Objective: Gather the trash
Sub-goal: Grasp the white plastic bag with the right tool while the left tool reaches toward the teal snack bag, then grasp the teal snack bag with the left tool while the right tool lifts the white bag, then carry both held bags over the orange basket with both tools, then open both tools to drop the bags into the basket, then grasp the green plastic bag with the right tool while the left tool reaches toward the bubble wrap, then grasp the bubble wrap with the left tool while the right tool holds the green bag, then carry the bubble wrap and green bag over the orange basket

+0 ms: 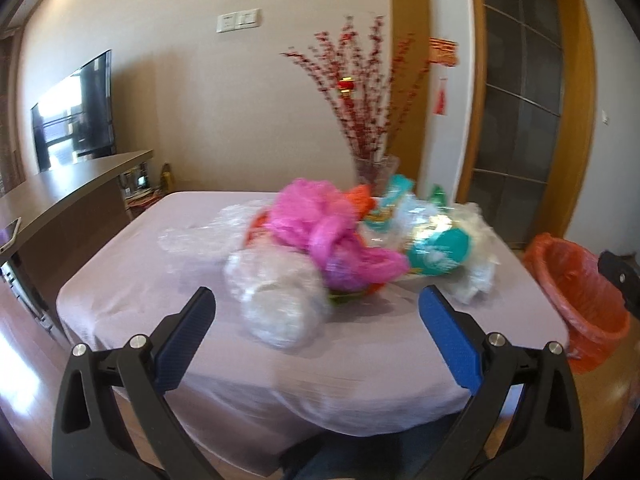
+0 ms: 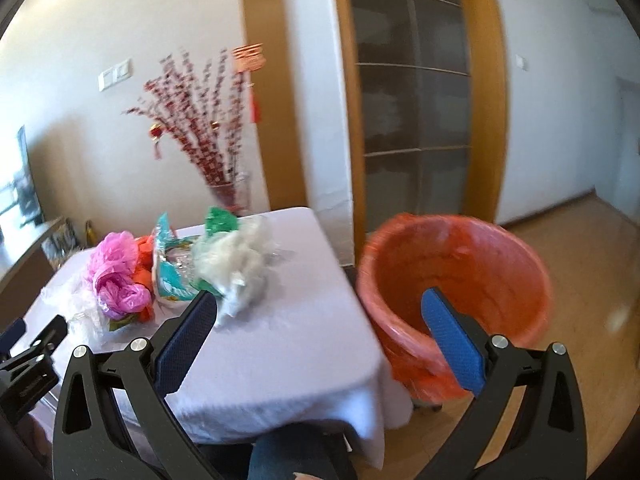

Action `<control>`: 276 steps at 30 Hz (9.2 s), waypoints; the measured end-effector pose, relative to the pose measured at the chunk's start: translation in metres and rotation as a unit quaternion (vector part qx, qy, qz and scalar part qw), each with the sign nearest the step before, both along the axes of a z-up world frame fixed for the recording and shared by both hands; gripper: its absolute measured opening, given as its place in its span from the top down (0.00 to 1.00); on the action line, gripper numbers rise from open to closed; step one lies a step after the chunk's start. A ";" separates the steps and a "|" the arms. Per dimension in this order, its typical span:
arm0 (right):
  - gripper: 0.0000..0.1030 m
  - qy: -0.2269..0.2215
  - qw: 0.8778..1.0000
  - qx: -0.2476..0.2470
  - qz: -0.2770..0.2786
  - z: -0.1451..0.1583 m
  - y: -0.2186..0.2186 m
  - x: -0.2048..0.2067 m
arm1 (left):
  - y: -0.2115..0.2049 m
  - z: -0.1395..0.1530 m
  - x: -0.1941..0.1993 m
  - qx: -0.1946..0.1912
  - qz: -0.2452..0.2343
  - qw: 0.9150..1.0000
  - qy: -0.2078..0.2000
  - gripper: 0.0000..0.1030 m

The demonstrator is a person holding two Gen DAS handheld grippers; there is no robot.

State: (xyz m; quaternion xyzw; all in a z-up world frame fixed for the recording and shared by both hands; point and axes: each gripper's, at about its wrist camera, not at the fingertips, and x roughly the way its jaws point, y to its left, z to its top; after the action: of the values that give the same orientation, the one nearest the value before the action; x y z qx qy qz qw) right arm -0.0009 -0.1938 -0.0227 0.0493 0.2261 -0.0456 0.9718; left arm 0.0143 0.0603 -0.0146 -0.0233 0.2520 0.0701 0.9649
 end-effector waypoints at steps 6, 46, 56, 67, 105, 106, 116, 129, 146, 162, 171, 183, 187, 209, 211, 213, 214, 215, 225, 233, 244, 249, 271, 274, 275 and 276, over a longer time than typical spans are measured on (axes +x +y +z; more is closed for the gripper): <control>0.25 0.021 0.999 0.012 0.047 -0.008 0.029 0.061 | 0.038 -0.004 0.009 -0.018 0.030 0.999 0.010 0.04; 0.83 0.060 0.997 0.040 0.029 -0.032 -0.037 0.073 | -0.082 -0.002 0.160 0.008 -0.128 0.986 0.104 0.39; 0.83 0.053 0.997 0.047 0.037 -0.030 -0.042 0.064 | -0.058 -0.020 0.157 -0.028 -0.138 0.981 0.137 0.97; 0.83 0.032 0.997 0.055 0.045 -0.019 -0.041 0.059 | -0.014 0.050 0.123 -0.033 -0.110 0.992 0.042 0.98; 0.84 -0.025 0.995 0.050 -0.087 0.022 -0.143 0.018 | -0.175 0.085 0.120 -0.114 -0.290 0.950 0.001 0.98; 0.84 -0.026 0.994 0.052 -0.092 0.022 -0.148 0.017 | -0.182 0.082 0.121 -0.120 -0.299 0.947 0.006 0.98; 0.83 -0.024 0.988 0.083 -0.130 0.012 -0.186 0.017 | -0.232 0.053 0.128 -0.144 -0.348 0.926 0.041 0.98; 0.63 -0.011 0.983 0.120 -0.140 -0.001 -0.213 0.033 | -0.275 0.007 0.145 -0.147 -0.362 0.915 0.102 0.72; 0.52 -0.005 0.983 0.093 -0.155 -0.004 -0.206 0.020 | -0.264 0.009 0.143 -0.152 -0.358 0.915 0.102 0.49; 0.52 0.005 0.987 0.068 -0.148 0.003 -0.197 0.005 | -0.237 0.038 0.123 -0.112 -0.330 0.936 0.054 0.35; 0.52 0.033 0.997 0.070 -0.022 -0.005 -0.113 0.036 | -0.128 0.035 0.086 -0.043 -0.234 0.971 0.010 0.29; 0.53 0.072 0.986 0.053 0.137 -0.027 0.019 0.092 | 0.018 0.024 0.075 -0.037 -0.076 0.996 0.004 0.29; 0.57 0.091 0.982 0.039 0.162 -0.040 0.054 0.114 | 0.049 0.022 0.073 -0.039 -0.048 0.998 0.003 0.29; 0.63 0.150 0.971 -0.079 0.169 -0.082 0.112 0.161 | 0.138 -0.003 0.091 -0.085 0.011 0.995 0.047 0.29; 0.69 0.151 0.968 -0.089 0.177 -0.083 0.115 0.160 | 0.133 -0.005 0.097 -0.088 0.002 0.995 0.056 0.29; 0.76 0.151 0.967 -0.081 0.186 -0.081 0.115 0.158 | 0.129 -0.007 0.101 -0.081 0.000 0.995 0.063 0.29; 0.78 0.151 0.968 -0.074 0.187 -0.081 0.113 0.159 | 0.126 -0.009 0.104 -0.076 -0.001 0.995 0.068 0.29; 0.80 0.151 0.968 -0.065 0.188 -0.079 0.110 0.159 | 0.124 -0.010 0.105 -0.072 -0.002 0.995 0.071 0.29; 0.83 0.124 0.973 -0.013 0.196 -0.064 0.100 0.144 | 0.112 -0.026 0.121 -0.042 -0.005 0.992 0.117 0.41; 0.69 0.148 0.965 -0.055 0.207 -0.077 0.116 0.147 | 0.120 -0.040 0.132 -0.051 0.001 0.987 0.149 0.67; 0.82 0.147 0.966 -0.036 0.211 -0.075 0.111 0.145 | 0.136 -0.030 0.130 -0.082 -0.010 0.988 0.128 0.94; 0.83 0.123 0.970 -0.022 0.208 -0.061 0.104 0.137 | 0.137 -0.010 0.125 -0.073 -0.012 0.992 0.104 0.95; 0.83 0.036 0.991 0.025 0.130 0.008 0.023 0.103 | 0.008 0.091 0.105 -0.043 -0.182 0.982 0.005 0.96; 0.83 0.028 0.993 0.030 0.109 0.015 0.003 0.096 | -0.020 0.095 0.104 -0.044 -0.215 0.976 0.002 0.96; 0.83 0.026 0.994 0.032 0.101 0.016 -0.004 0.094 | -0.029 0.094 0.105 -0.044 -0.225 0.973 0.002 0.96; 0.83 0.024 0.995 0.034 0.093 0.017 -0.011 0.091 | -0.039 0.095 0.105 -0.045 -0.236 0.971 0.002 0.96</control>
State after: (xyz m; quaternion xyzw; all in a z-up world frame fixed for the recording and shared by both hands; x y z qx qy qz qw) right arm 0.0904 -0.2051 -0.0060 0.0604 0.2544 0.0512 0.9639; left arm 0.1190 0.0216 0.0800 -0.0067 0.2551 -0.1706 0.9517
